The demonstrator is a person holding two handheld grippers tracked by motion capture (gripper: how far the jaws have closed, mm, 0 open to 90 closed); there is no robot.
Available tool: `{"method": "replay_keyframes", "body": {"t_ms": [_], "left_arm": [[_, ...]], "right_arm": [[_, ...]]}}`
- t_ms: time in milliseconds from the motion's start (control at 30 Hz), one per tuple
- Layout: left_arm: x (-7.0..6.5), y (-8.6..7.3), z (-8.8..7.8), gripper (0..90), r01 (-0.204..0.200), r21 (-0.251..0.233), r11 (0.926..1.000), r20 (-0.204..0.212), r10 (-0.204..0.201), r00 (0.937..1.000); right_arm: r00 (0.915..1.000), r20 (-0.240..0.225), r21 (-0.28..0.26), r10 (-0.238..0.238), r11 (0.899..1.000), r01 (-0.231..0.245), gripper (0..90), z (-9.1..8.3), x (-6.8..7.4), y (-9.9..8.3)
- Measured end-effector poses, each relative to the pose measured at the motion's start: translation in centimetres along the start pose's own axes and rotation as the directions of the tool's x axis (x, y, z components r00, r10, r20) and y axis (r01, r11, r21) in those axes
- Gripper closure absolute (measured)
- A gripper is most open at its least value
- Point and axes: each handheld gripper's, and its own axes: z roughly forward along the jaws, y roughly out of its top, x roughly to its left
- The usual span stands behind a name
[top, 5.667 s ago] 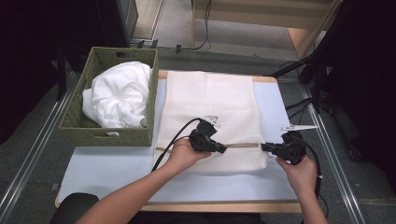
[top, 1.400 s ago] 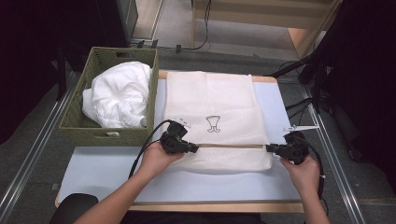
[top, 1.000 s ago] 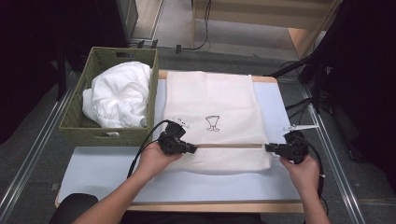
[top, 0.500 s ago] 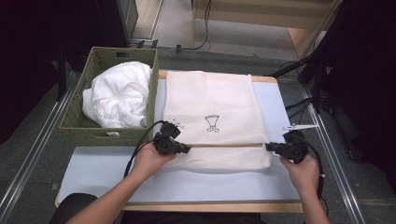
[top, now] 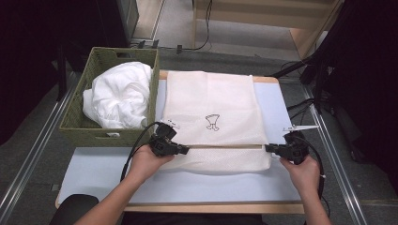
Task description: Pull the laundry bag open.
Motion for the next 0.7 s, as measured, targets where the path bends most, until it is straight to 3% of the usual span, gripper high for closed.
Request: {"method": "replay_keyframes", "body": {"t_ms": [133, 167, 200, 233, 300, 400, 567, 700], "left_arm": [[0.1, 0.0, 0.0, 88.7, 0.009, 0.001, 1.0000, 0.002, -0.009, 1.0000], [0.1, 0.0, 0.0, 88.7, 0.015, 0.009, 0.9999, -0.016, -0.014, 0.9998], [0.2, -0.1, -0.2, 88.7, 0.009, 0.011, 0.9999, -0.058, -0.009, 0.9983], [0.2, -0.1, -0.2, 88.7, 0.009, 0.011, 0.9999, -0.058, -0.009, 0.9983], [0.8, -0.5, -0.9, 88.7, 0.038, 0.007, 0.9993, -0.052, -0.037, 0.9979], [0.6, -0.6, -1.7, 88.6, 0.022, 0.001, 0.9998, -0.064, -0.021, 0.9977], [1.3, -1.5, -3.0, 88.5, 0.041, -0.010, 0.9991, -0.085, -0.042, 0.9955], [1.4, -1.7, -3.0, 88.4, 0.034, -0.006, 0.9994, -0.088, -0.035, 0.9956]], "right_arm": [[1.0000, -0.003, -0.001, 0.007, 1.000, -0.007, 84.7, 0.1, 0.0, 0.0], [1.0000, -0.001, 0.006, 0.003, 1.000, -0.003, 84.8, 0.1, 0.0, 0.0], [0.9998, 0.021, 0.009, 0.000, 1.000, 0.000, 84.7, 0.1, 0.1, 0.1], [0.9984, 0.055, 0.025, -0.016, 1.000, 0.015, 84.7, 0.2, 0.2, 0.1], [0.9993, 0.035, 0.017, 0.008, 1.000, -0.009, 84.8, 0.1, -0.2, 0.0], [0.9988, 0.048, 0.018, 0.012, 1.000, -0.013, 84.8, 0.1, -0.4, 0.0], [0.9996, 0.021, 0.004, 0.021, 1.000, -0.021, 84.5, -0.1, -0.8, -0.2], [0.9998, 0.010, -0.006, 0.017, 1.000, -0.017, 84.4, -0.1, -0.9, -0.2]]}}
